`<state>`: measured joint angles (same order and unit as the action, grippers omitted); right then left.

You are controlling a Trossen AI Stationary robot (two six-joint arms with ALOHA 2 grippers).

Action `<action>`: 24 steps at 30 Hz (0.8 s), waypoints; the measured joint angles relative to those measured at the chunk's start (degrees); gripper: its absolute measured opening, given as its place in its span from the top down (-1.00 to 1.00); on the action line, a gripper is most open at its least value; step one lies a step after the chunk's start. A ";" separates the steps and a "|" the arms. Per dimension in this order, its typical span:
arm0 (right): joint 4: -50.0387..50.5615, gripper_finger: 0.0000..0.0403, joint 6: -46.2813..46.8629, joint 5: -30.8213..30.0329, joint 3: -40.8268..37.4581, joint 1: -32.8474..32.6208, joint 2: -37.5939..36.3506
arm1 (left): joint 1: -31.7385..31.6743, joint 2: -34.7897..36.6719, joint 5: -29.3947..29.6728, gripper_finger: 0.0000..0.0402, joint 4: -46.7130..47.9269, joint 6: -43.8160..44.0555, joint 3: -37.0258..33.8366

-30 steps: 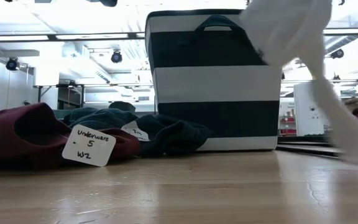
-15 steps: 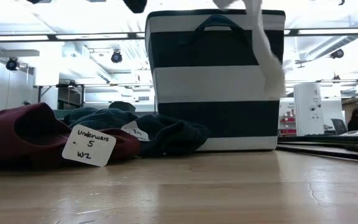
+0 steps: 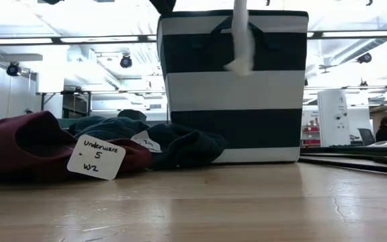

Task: Pick & Place Cloths
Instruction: Put the white sock into the blue bin

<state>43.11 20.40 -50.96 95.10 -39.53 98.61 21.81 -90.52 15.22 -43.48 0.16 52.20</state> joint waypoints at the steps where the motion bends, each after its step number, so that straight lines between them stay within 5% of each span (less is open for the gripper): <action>1: -0.61 0.96 -0.71 -0.02 0.36 0.31 0.00 | -0.11 0.02 -1.11 -0.21 -0.06 0.37 0.05; 14: -1.86 0.96 -2.64 0.42 1.30 5.41 0.00 | -0.66 0.00 -3.71 -0.14 0.38 1.01 0.05; 24: -1.90 0.96 -2.80 6.72 1.15 6.65 0.04 | -0.86 -0.03 -3.67 0.64 -0.19 0.09 0.05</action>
<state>41.21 17.60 -44.24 96.25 -32.88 98.65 20.95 -90.55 11.55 -43.67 0.25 52.25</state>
